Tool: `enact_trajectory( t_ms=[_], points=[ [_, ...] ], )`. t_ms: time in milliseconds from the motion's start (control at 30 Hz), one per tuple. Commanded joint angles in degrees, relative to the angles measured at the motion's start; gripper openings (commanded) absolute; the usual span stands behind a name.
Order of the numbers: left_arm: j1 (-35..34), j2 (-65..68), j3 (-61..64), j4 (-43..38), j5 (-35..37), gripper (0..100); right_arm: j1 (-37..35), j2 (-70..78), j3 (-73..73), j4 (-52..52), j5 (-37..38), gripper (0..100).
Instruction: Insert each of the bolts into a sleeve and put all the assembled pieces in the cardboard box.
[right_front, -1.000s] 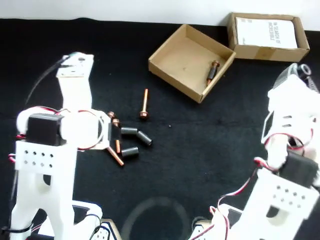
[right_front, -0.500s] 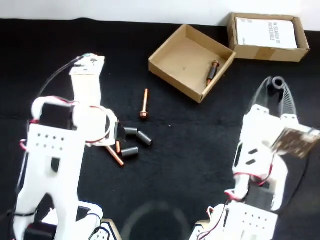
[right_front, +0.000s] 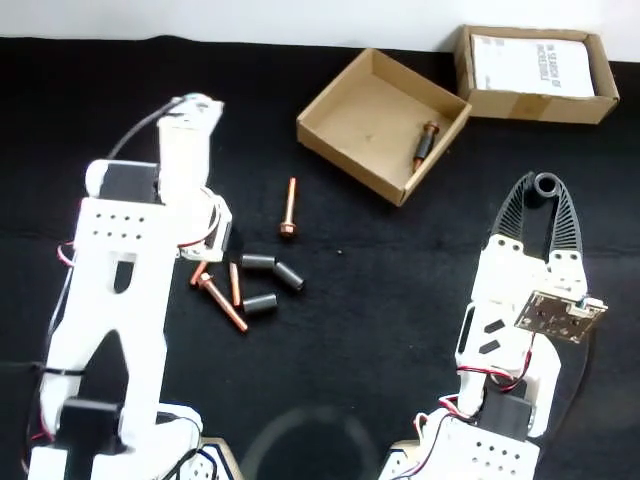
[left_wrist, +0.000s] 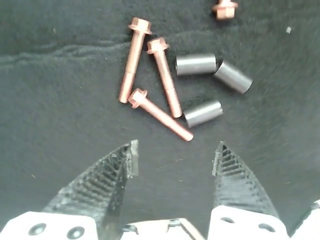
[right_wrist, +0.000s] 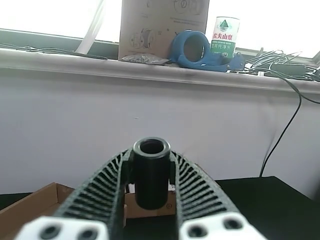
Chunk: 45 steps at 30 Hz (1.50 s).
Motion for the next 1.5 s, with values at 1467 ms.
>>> enact_trajectory(
  t_ms=[1467],
  points=[
    [-8.48, 42.86, -16.13, -22.95, -21.01, 24, -0.22, -1.10, -0.04, -1.19, 3.43, 0.6]
  ],
)
